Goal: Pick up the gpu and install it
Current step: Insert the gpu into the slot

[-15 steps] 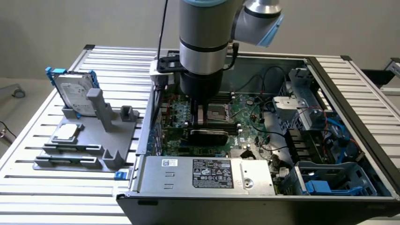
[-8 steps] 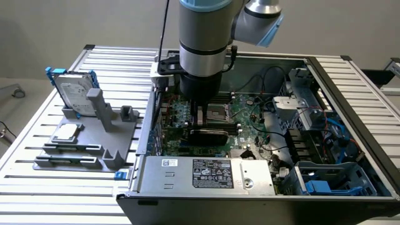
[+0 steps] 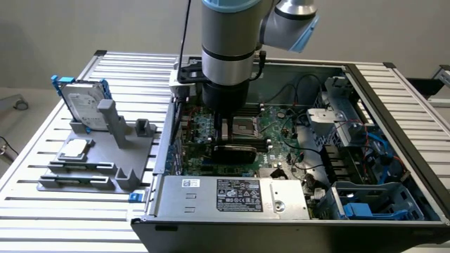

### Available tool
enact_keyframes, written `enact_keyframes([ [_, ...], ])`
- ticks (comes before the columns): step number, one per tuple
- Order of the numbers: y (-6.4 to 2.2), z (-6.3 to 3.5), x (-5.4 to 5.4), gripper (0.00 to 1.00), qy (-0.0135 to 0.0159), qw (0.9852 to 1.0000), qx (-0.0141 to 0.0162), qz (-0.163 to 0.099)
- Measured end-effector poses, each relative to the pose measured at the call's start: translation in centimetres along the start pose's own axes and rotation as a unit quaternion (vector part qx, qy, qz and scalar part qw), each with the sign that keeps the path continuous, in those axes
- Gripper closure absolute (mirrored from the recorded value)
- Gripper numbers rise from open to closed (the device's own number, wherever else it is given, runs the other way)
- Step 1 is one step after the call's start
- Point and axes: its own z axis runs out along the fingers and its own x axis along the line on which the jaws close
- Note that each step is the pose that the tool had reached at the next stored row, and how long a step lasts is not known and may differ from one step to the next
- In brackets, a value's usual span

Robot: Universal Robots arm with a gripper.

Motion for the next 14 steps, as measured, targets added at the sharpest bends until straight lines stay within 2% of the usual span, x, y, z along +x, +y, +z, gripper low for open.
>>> enact_keyframes([
  [4, 0.00, -0.01, 0.0, 0.89, 0.0004, 1.0000, -0.0002, 0.000],
  [5, -0.02, -0.16, -0.1, 0.89, 0.0014, 1.0000, -0.0009, 0.000],
  [8, 0.03, -0.32, 0.0, 0.89, -0.0021, 1.0000, 0.0008, 0.000],
  [10, 0.02, -0.76, 0.0, 0.89, -0.0030, 1.0000, 0.0010, 0.000],
  [11, 0.04, -1.15, 0.0, 0.89, -0.0021, 1.0000, 0.0005, 0.000],
  [14, 0.17, -1.90, -0.1, 0.89, -0.0021, 1.0000, 0.0001, 0.000],
])
